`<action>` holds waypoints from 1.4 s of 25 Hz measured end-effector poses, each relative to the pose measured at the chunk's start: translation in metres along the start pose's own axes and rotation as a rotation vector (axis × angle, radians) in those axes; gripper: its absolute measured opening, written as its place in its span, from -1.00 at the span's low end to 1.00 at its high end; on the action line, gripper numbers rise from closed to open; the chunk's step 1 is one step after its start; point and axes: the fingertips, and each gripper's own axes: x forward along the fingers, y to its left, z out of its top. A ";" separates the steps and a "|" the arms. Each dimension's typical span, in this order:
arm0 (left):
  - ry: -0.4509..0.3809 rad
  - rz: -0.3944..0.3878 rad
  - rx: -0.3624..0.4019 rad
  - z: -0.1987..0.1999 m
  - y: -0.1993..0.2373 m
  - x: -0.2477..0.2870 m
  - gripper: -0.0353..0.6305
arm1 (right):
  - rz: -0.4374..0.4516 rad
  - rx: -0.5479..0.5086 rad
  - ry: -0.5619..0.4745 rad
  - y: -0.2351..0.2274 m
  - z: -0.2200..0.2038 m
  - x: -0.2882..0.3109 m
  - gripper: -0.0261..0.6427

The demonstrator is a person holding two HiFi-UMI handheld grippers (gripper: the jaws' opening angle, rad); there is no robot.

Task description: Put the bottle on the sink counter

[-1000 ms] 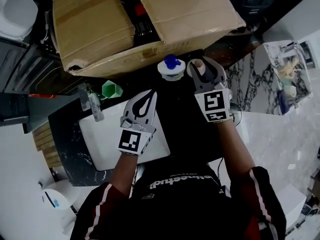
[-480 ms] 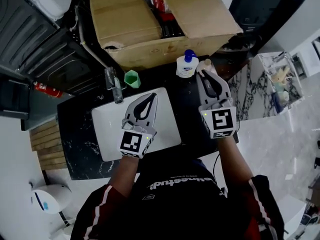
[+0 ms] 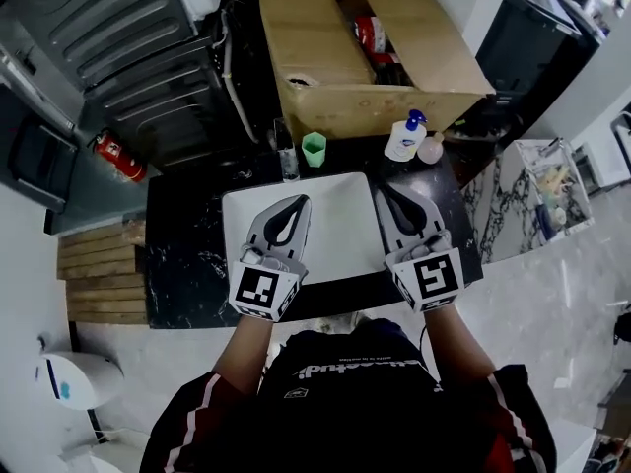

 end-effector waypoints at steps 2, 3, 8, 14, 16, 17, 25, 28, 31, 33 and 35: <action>-0.004 0.016 0.003 0.006 0.009 -0.022 -0.85 | 0.048 0.040 -0.017 0.029 0.010 -0.004 -0.77; -0.005 0.030 0.001 0.008 0.014 -0.031 -0.85 | 0.070 0.065 -0.019 0.041 0.013 -0.005 -0.77; -0.016 0.090 -0.002 0.014 0.030 -0.063 -0.85 | 0.157 0.102 -0.014 0.080 0.020 -0.005 -0.77; 0.000 0.115 -0.010 0.019 0.037 -0.082 -0.85 | 0.238 0.121 -0.040 0.098 0.035 -0.001 -0.78; 0.008 0.115 0.001 0.020 0.036 -0.083 -0.85 | 0.244 0.132 -0.049 0.097 0.038 -0.001 -0.78; 0.013 0.114 0.007 0.021 0.034 -0.082 -0.85 | 0.244 0.136 -0.051 0.095 0.039 -0.002 -0.78; 0.042 0.115 0.006 0.014 0.026 -0.073 -0.85 | 0.248 0.165 -0.040 0.086 0.025 -0.008 -0.78; 0.052 0.110 0.011 0.013 0.024 -0.071 -0.85 | 0.241 0.164 -0.046 0.082 0.025 -0.007 -0.78; 0.055 0.116 0.007 0.012 0.024 -0.068 -0.85 | 0.244 0.163 -0.045 0.081 0.025 -0.007 -0.78; 0.051 0.120 0.005 0.012 0.024 -0.066 -0.85 | 0.243 0.166 -0.044 0.079 0.024 -0.008 -0.78; 0.043 0.120 0.004 0.014 0.023 -0.064 -0.85 | 0.238 0.162 -0.041 0.077 0.023 -0.009 -0.78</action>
